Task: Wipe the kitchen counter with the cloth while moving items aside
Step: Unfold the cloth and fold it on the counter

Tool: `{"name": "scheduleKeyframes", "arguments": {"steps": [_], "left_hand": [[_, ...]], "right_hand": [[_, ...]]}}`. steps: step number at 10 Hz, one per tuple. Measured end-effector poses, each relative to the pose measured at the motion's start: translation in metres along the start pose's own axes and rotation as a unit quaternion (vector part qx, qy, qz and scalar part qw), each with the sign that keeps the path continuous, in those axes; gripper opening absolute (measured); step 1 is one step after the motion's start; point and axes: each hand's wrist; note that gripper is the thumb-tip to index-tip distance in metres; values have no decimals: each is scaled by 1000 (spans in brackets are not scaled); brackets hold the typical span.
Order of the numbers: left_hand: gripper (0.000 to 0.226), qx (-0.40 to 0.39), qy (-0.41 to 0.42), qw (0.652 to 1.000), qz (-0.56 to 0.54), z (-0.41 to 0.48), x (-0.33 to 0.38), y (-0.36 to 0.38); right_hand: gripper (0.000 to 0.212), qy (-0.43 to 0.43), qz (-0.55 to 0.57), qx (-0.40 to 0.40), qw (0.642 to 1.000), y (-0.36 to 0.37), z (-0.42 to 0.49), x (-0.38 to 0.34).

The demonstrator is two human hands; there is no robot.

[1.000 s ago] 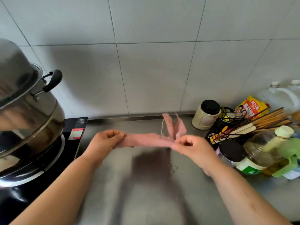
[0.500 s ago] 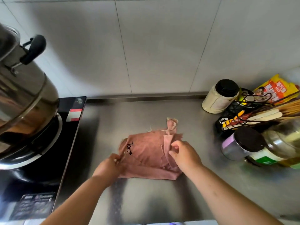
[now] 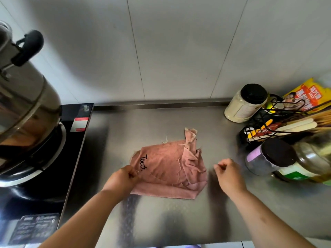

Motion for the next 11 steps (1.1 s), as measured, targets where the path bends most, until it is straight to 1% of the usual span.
{"name": "scheduleKeyframes", "arguments": {"steps": [1, 2, 3, 4, 5, 6, 7, 8, 9, 10, 11], "left_hand": [[19, 4, 18, 999, -30, 0, 9, 3], [56, -16, 22, 999, -47, -1, 16, 6], [40, -68, 16, 997, 28, -2, 16, 3], [32, -100, 21, 994, 33, -5, 9, -3], [25, -78, 32, 995, -50, -15, -3, -7], [28, -35, 33, 978, -203, -22, -13, -13], [19, -72, 30, 962, -263, -24, -16, -13], [21, -88, 26, 956, -279, -19, -15, -12], [19, -9, 12, 956, -294, -2, -10, -17], [9, 82, -19, 944, -318, 19, -7, -21], [32, 85, -54, 968, -229, 27, -6, -18]], "right_hand": [[54, -104, -23, -99, 989, 13, 0, -23], [72, -155, -89, -181, 967, 27, 0, -46], [48, -119, -164, -169, 965, 25, -1, -39], [28, -49, -184, -144, 971, 4, -8, -17], [32, 38, -61, -94, 993, -25, -21, 17], [18, 149, 148, -24, 977, -45, -33, 41], [11, 239, 283, -38, 928, -56, -45, 51], [15, 280, 298, -88, 908, -59, -42, 35], [23, 244, 398, -136, 874, -56, -35, 8], [9, 114, 509, -293, 801, -55, -4, -47], [46, 179, 341, -70, 920, -33, 29, -49]]}}
Point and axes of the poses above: each hand's wrist, its own z-axis towards the middle knuckle, its own y-axis out of the palm, x = y × z, and after that the axes turned 4 degrees about z, right-handed
